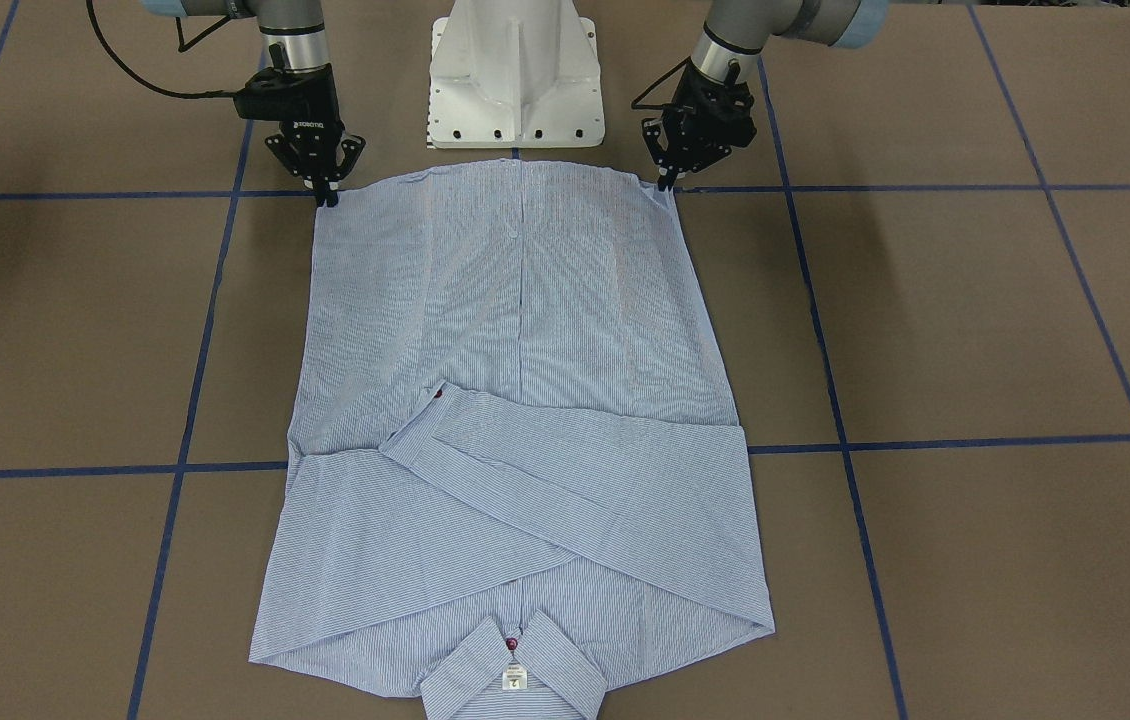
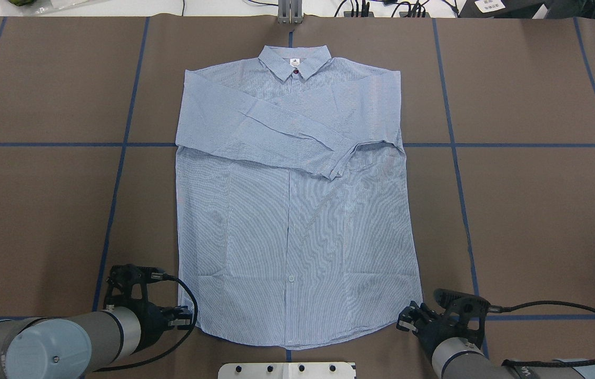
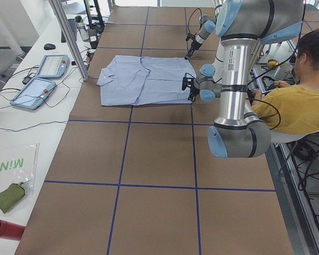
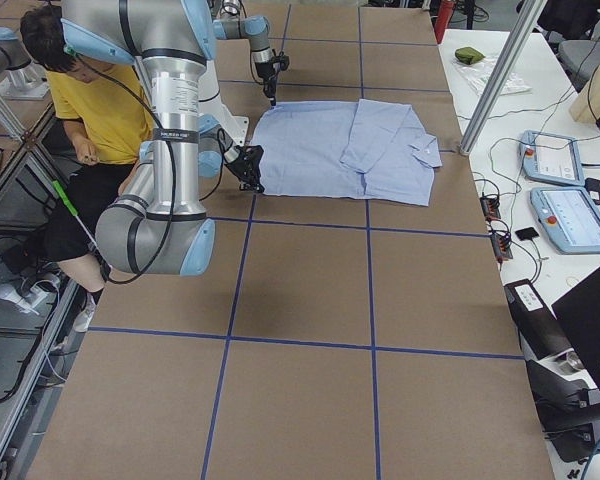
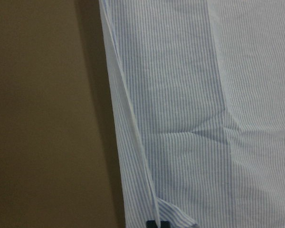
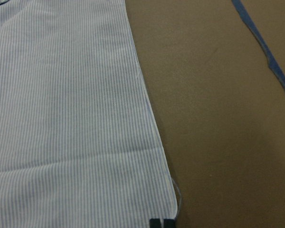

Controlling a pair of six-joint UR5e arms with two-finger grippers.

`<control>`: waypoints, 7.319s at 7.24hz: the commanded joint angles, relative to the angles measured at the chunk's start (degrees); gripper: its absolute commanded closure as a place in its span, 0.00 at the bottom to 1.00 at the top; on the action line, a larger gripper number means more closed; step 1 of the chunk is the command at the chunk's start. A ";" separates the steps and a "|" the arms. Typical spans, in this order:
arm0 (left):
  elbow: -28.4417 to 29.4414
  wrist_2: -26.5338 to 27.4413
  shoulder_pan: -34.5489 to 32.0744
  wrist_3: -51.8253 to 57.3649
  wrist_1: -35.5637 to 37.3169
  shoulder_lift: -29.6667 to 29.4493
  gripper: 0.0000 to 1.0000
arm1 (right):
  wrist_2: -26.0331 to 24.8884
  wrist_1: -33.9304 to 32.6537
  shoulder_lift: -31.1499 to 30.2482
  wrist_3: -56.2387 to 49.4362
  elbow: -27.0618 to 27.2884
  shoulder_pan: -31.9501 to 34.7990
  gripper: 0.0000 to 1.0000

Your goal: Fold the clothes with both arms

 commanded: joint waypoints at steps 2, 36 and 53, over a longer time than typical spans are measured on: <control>-1.48 -0.38 0.00 0.35 0.00 -0.15 1.00 | -0.04 -0.38 -1.52 -0.01 3.89 0.69 1.00; 23.87 -20.05 -37.27 37.35 -3.68 -21.20 0.00 | 32.45 7.88 29.08 -25.76 -26.27 47.96 0.00; 11.70 -7.85 -15.38 11.77 -11.78 -4.55 1.00 | 31.69 8.06 25.45 -25.76 -21.74 47.19 0.00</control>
